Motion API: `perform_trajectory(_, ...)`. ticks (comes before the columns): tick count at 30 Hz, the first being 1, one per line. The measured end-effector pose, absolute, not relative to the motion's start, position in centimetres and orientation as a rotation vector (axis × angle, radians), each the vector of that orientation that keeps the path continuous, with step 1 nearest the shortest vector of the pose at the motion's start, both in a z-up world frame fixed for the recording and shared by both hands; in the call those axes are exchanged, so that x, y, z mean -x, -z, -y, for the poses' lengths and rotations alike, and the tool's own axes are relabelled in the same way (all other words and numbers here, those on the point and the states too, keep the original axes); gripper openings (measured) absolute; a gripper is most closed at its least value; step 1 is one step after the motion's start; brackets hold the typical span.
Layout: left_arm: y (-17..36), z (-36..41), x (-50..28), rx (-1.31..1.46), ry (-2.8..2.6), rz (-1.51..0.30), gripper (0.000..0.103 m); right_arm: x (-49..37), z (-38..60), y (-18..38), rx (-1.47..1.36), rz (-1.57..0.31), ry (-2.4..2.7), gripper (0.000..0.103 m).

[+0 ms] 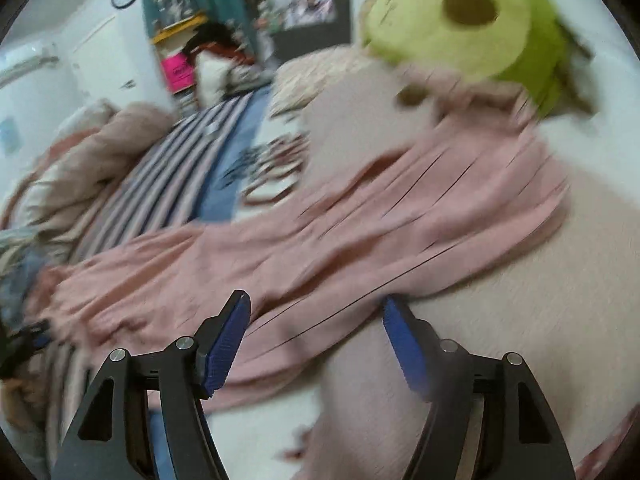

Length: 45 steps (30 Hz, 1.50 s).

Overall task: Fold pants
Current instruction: 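Grasp the pants leg with the right tool while the left tool grips the waistband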

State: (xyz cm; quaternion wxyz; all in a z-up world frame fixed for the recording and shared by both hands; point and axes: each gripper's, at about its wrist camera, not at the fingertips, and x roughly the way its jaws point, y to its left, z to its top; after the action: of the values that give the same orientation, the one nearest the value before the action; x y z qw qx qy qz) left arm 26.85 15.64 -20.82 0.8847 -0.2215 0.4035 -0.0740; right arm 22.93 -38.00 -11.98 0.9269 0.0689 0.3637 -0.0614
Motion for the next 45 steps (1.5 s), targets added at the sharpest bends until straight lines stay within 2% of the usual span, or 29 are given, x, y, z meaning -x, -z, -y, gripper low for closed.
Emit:
perform_trajectory(1,21.0,-15.7,-27.4,0.461,0.148,-0.841,0.085,-23.4,38.5,11.9,-0.135,-0.737,0.149,0.073)
perform_trajectory(4,21.0,-15.5,-28.9,0.466,0.135,-0.836,0.085,-25.3,40.0,12.0,-0.122,-0.719,0.193,0.073)
perform_trajectory(6,21.0,-15.4,-29.8,0.475,0.122,-0.826,0.076,-26.7,40.7,12.2,-0.113,-0.724,0.211,0.073)
perform_trajectory(7,21.0,-15.2,-30.3,0.470,0.114,-0.827,0.064,-27.5,41.0,12.3,-0.128,-0.734,0.208,0.070)
perform_trajectory(8,21.0,-15.1,-30.6,0.464,0.110,-0.826,0.053,-28.3,41.2,12.2,-0.143,-0.744,0.197,0.065)
perform_trajectory(9,21.0,-14.9,-31.0,0.456,0.106,-0.824,0.047,-29.1,41.3,12.1,-0.148,-0.749,0.195,0.048)
perform_trajectory(10,21.1,-14.8,-31.3,0.452,0.104,-0.825,0.034,-29.5,41.4,12.1,-0.145,-0.750,0.197,0.027)
perform_trajectory(11,21.0,-14.7,-31.5,0.444,0.104,-0.822,0.024,-30.3,41.6,12.2,-0.135,-0.758,0.187,0.019)
perform_trajectory(13,20.6,-14.5,-30.9,0.408,0.097,-0.797,0.014,-30.7,41.7,12.4,-0.143,-0.772,0.159,0.010)
perform_trajectory(14,20.3,-14.6,-30.5,0.396,0.095,-0.787,0.012,-30.4,41.6,12.2,-0.147,-0.761,0.154,0.009)
perform_trajectory(21,15.7,-14.9,-25.9,0.292,0.079,-0.672,0.009,-26.2,40.7,8.9,-0.105,-0.622,0.128,0.006)
perform_trajectory(31,13.1,-17.6,-16.4,0.270,0.049,-0.665,0.008,-19.6,40.9,6.6,-0.147,-0.662,0.064,0.005)
perform_trajectory(40,15.0,-19.4,-5.8,0.278,0.016,-0.748,0.009,-9.6,40.2,9.3,-0.198,-0.747,0.067,0.005)
perform_trajectory(45,17.8,-20.1,-3.5,0.299,-0.010,-0.816,0.018,-6.9,40.9,13.0,-0.237,-0.795,0.110,0.008)
